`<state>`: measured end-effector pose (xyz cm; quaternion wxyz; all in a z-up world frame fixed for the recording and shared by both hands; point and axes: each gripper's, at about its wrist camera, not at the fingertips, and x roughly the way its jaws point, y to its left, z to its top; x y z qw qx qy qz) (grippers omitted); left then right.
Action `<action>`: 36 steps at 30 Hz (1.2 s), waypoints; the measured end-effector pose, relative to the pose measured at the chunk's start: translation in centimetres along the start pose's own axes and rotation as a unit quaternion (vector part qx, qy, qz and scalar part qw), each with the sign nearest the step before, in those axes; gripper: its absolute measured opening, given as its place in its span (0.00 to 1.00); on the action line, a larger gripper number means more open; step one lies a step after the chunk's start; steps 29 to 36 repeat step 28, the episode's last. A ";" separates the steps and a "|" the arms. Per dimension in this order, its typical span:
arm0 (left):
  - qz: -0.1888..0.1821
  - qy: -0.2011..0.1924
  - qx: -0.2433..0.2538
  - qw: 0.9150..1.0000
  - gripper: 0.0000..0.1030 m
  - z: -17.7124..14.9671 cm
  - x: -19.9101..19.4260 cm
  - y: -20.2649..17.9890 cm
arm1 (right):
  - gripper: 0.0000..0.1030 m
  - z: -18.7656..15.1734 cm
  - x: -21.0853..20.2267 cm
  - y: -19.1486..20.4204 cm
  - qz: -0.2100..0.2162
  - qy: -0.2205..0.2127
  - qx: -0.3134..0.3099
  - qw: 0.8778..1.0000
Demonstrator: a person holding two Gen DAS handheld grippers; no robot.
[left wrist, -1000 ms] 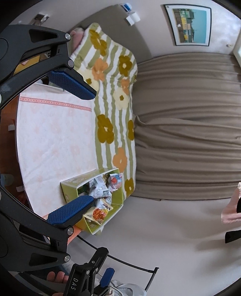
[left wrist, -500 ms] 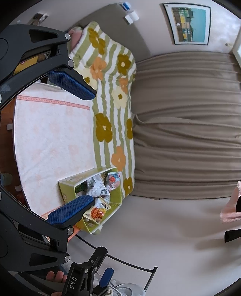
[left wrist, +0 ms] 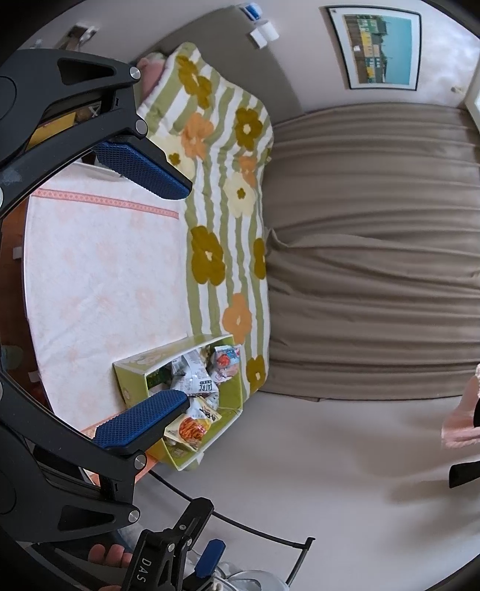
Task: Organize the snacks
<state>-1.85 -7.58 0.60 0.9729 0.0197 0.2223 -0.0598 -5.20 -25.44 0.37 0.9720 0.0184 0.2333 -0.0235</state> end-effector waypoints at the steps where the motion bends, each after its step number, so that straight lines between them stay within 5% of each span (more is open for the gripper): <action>1: 0.000 -0.001 0.001 1.000 1.00 0.0 0.1 0.0 | 0.97 0.0 0.0 0.0 -0.001 0.000 0.000 1.000; 36: -0.005 0.006 0.002 1.000 1.00 -1.3 2.1 0.5 | 0.97 -0.2 1.1 0.4 0.000 0.015 -0.001 1.000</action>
